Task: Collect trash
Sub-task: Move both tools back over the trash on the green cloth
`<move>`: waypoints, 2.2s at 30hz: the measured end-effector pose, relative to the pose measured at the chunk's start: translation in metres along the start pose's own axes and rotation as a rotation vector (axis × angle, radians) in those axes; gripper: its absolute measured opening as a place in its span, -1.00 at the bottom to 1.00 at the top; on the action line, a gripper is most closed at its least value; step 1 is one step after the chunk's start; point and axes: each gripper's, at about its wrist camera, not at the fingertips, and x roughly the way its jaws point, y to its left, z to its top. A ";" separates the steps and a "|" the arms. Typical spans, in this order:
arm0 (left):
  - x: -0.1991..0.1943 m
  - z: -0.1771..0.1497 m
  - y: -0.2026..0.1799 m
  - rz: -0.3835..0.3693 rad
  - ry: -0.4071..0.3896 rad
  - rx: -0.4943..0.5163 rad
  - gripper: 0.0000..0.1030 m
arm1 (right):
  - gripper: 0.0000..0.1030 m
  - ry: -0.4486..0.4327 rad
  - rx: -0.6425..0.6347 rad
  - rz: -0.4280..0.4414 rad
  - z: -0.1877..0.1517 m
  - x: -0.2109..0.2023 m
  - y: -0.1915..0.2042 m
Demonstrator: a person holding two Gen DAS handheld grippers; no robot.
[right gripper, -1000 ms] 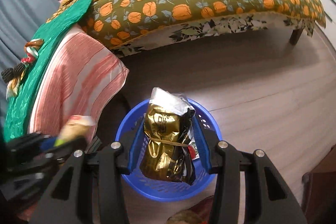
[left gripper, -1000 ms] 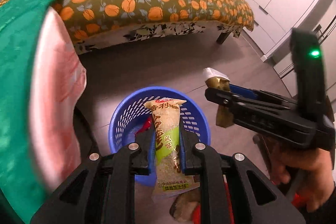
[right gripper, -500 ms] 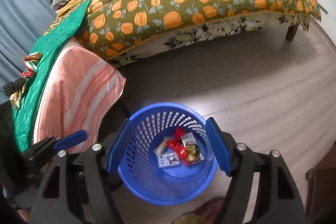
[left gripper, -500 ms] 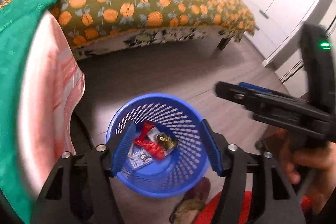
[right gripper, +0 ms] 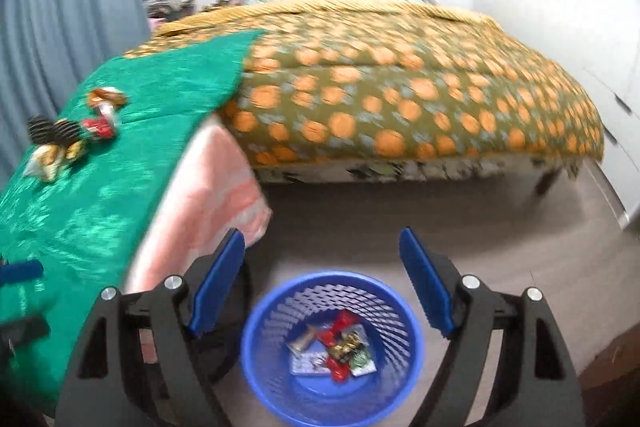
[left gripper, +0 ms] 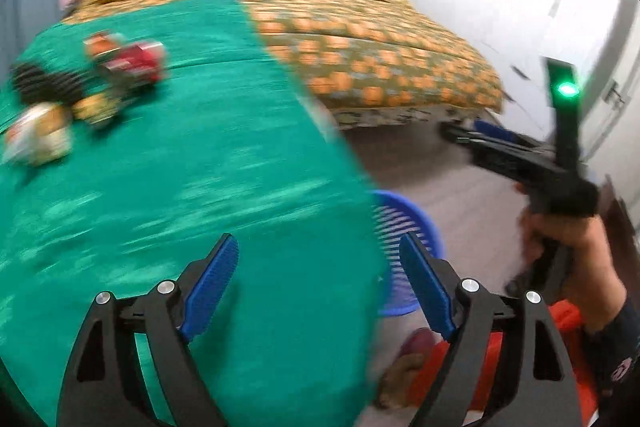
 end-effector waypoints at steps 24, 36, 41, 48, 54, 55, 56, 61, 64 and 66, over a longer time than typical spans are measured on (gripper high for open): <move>0.012 0.086 0.214 0.444 -0.061 -0.210 0.82 | 0.56 0.081 -0.305 0.322 -0.032 0.013 0.250; 0.025 0.089 0.218 0.469 -0.020 -0.186 -0.02 | 0.56 0.066 -0.349 0.319 -0.038 0.009 0.256; -0.018 0.058 0.205 0.388 -0.009 -0.129 -0.04 | 0.56 0.072 -0.331 0.330 -0.039 0.009 0.253; -0.060 -0.005 0.200 0.242 0.038 -0.141 0.10 | 0.56 0.068 -0.338 0.320 -0.041 0.007 0.254; -0.058 -0.014 0.195 0.257 -0.037 -0.135 0.75 | 0.56 0.082 -0.307 0.313 -0.041 0.010 0.249; -0.055 -0.013 0.196 0.268 -0.040 -0.127 0.75 | 0.56 0.089 -0.305 0.311 -0.041 0.011 0.249; -0.052 -0.011 0.198 0.281 -0.039 -0.123 0.75 | 0.56 0.094 -0.306 0.310 -0.042 0.011 0.248; -0.041 -0.011 0.213 0.312 -0.009 -0.137 0.75 | 0.58 0.106 -0.304 0.308 -0.045 0.010 0.248; -0.035 -0.011 0.220 0.305 0.018 -0.164 0.76 | 0.62 0.123 -0.316 0.310 -0.044 0.011 0.250; -0.033 -0.012 0.218 0.313 0.030 -0.153 0.80 | 0.62 0.141 -0.323 0.318 -0.040 0.012 0.250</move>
